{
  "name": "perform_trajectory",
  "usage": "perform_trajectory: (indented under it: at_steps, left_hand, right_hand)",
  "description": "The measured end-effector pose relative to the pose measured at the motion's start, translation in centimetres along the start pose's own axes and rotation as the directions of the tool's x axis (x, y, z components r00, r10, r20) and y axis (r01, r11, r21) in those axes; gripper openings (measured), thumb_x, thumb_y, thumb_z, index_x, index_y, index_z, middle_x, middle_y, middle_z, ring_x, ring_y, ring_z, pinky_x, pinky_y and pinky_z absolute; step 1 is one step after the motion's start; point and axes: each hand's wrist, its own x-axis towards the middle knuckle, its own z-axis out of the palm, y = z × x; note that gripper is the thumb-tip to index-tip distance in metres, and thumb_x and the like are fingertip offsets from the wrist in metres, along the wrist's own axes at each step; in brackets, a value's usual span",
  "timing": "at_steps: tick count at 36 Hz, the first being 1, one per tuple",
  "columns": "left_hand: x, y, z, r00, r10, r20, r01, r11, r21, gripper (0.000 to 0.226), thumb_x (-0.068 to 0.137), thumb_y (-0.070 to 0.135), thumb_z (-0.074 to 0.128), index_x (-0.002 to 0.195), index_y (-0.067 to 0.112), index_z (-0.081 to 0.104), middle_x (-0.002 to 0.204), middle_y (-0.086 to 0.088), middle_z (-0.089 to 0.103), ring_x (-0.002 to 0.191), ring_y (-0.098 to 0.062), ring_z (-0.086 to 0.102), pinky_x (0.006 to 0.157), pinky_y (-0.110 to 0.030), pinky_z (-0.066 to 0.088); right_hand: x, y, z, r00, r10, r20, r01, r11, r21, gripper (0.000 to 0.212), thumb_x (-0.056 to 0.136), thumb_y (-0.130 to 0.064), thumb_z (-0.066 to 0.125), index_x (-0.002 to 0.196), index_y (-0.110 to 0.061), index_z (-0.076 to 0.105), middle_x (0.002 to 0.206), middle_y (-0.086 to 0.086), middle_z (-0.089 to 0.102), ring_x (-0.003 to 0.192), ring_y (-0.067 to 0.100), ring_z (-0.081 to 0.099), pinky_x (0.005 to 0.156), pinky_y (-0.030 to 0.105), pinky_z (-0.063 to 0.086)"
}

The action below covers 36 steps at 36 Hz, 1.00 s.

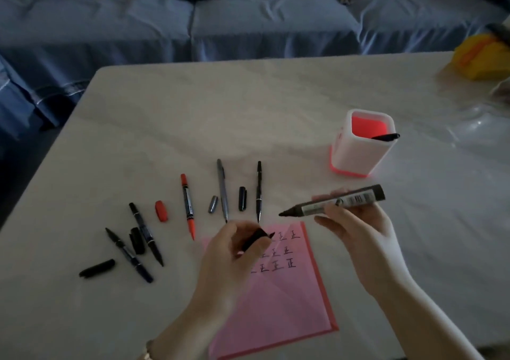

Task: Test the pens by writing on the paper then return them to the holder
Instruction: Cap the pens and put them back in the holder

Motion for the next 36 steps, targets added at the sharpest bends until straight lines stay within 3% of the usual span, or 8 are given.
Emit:
perform_trajectory:
  at_steps: [4, 6, 15, 18, 24, 31, 34, 36]
  left_hand:
    - [-0.5, 0.3, 0.2, 1.0, 0.022, 0.021, -0.022, 1.0, -0.014, 0.012, 0.078, 0.017, 0.069, 0.085, 0.025, 0.062, 0.079, 0.017, 0.069, 0.074, 0.0, 0.064, 0.066, -0.01, 0.047]
    - [-0.7, 0.5, 0.1, 0.999, 0.032, 0.036, -0.032, 0.999, -0.024, 0.012, 0.078, 0.017, 0.068, 0.086, 0.025, 0.062, 0.08, 0.016, 0.069, 0.074, 0.0, 0.063, 0.067, -0.009, 0.047]
    - [-1.3, 1.1, 0.1, 0.988, 0.115, 0.099, -0.113, 0.993, -0.031, 0.014, 0.078, 0.011, 0.068, 0.084, 0.023, 0.065, 0.081, 0.009, 0.069, 0.071, -0.003, 0.062, 0.063, -0.009, 0.045]
    - [-1.5, 1.0, 0.2, 0.986, 0.122, 0.11, -0.119, 0.993, -0.026, 0.02, 0.077, 0.008, 0.069, 0.082, 0.027, 0.068, 0.078, 0.009, 0.069, 0.069, -0.008, 0.062, 0.065, -0.017, 0.048]
    - [-2.0, 1.4, 0.3, 0.968, 0.181, 0.177, -0.192, 0.98, 0.046, 0.021, 0.078, 0.011, 0.069, 0.083, 0.032, 0.065, 0.079, 0.015, 0.068, 0.075, -0.005, 0.063, 0.071, -0.023, 0.049]
    - [-1.8, 1.5, 0.0, 0.965, 0.198, 0.172, -0.219, 0.969, 0.115, 0.013, 0.077, 0.027, 0.067, 0.086, 0.036, 0.064, 0.085, 0.015, 0.068, 0.077, -0.018, 0.062, 0.074, -0.038, 0.051]
    - [-1.9, 1.6, -0.2, 0.955, 0.183, 0.232, -0.215, 0.97, 0.117, 0.019, 0.073, 0.043, 0.06, 0.089, 0.034, 0.064, 0.085, 0.012, 0.068, 0.077, -0.024, 0.061, 0.071, -0.037, 0.05]
    - [-1.8, 1.6, -0.4, 0.939, 0.181, 0.291, -0.225, 0.966, 0.125, 0.017, 0.076, 0.04, 0.058, 0.089, 0.032, 0.063, 0.082, 0.012, 0.067, 0.073, -0.013, 0.061, 0.065, -0.028, 0.05]
  right_hand:
    - [-1.6, 0.9, -0.3, 1.0, 0.006, -0.002, -0.006, 0.991, 0.131, 0.049, 0.037, -0.04, 0.088, 0.074, -0.015, 0.067, 0.083, 0.012, 0.071, 0.081, 0.024, 0.07, 0.068, 0.025, 0.056]
    - [-2.0, 1.0, -0.3, 0.999, -0.028, -0.025, 0.031, 0.991, 0.133, 0.049, 0.035, -0.045, 0.088, 0.071, -0.018, 0.07, 0.079, 0.01, 0.072, 0.079, 0.022, 0.07, 0.067, 0.024, 0.056]
    - [-2.6, 1.1, 0.0, 1.0, -0.014, -0.014, 0.016, 0.99, 0.137, 0.051, 0.035, -0.046, 0.088, 0.073, -0.017, 0.068, 0.08, 0.012, 0.072, 0.078, 0.023, 0.07, 0.067, 0.024, 0.056]
    - [-3.1, 1.2, 0.0, 1.0, 0.022, 0.008, -0.023, 0.992, 0.125, 0.053, 0.034, -0.046, 0.089, 0.074, -0.016, 0.069, 0.081, 0.013, 0.072, 0.078, 0.025, 0.07, 0.066, 0.025, 0.056]
    - [-3.5, 1.7, 0.0, 0.995, 0.097, -0.008, -0.094, 0.983, 0.158, 0.081, 0.029, -0.041, 0.092, 0.097, -0.012, 0.058, 0.081, 0.013, 0.071, 0.076, 0.029, 0.07, 0.063, 0.031, 0.057]
    - [-3.5, 0.8, -0.5, 0.984, 0.147, 0.1, -0.165, 0.964, 0.209, 0.058, 0.038, -0.051, 0.087, 0.078, -0.011, 0.073, 0.086, 0.023, 0.071, 0.077, 0.034, 0.07, 0.063, 0.036, 0.058]
    - [-3.6, 0.7, -0.6, 0.984, 0.143, 0.107, -0.162, 0.968, 0.192, 0.058, 0.038, -0.049, 0.088, 0.079, -0.009, 0.073, 0.085, 0.02, 0.072, 0.079, 0.032, 0.07, 0.066, 0.034, 0.058]
    - [-3.6, 0.6, -0.6, 0.983, 0.145, 0.114, -0.164, 0.969, 0.186, 0.058, 0.038, -0.047, 0.089, 0.078, -0.009, 0.073, 0.085, 0.019, 0.072, 0.08, 0.032, 0.07, 0.066, 0.034, 0.058]
